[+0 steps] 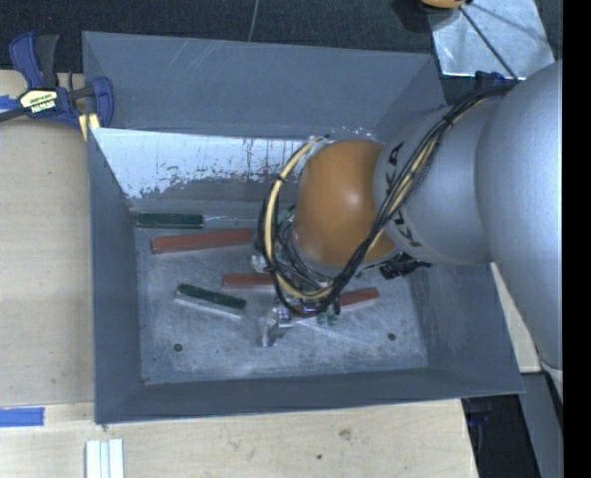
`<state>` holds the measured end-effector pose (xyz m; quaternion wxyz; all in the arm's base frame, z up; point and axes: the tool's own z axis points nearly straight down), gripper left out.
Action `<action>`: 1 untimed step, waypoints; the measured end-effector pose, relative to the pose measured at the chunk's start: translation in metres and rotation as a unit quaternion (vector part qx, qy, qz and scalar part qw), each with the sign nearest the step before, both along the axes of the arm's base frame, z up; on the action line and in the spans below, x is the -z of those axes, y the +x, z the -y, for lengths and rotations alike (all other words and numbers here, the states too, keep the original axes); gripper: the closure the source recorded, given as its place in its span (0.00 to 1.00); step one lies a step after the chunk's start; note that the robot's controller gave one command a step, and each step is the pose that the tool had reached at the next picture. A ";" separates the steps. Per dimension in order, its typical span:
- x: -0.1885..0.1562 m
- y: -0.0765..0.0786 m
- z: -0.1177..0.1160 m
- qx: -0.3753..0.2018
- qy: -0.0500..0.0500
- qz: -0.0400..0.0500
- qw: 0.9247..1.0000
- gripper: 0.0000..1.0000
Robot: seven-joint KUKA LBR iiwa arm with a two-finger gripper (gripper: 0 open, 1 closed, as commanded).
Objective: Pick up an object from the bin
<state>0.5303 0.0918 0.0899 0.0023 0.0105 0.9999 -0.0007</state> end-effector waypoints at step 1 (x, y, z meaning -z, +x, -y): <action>0.013 -0.011 0.106 -0.006 0.004 0.007 1.000 1.00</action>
Offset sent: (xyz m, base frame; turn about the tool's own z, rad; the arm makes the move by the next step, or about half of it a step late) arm 0.0000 0.0000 0.0000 0.0000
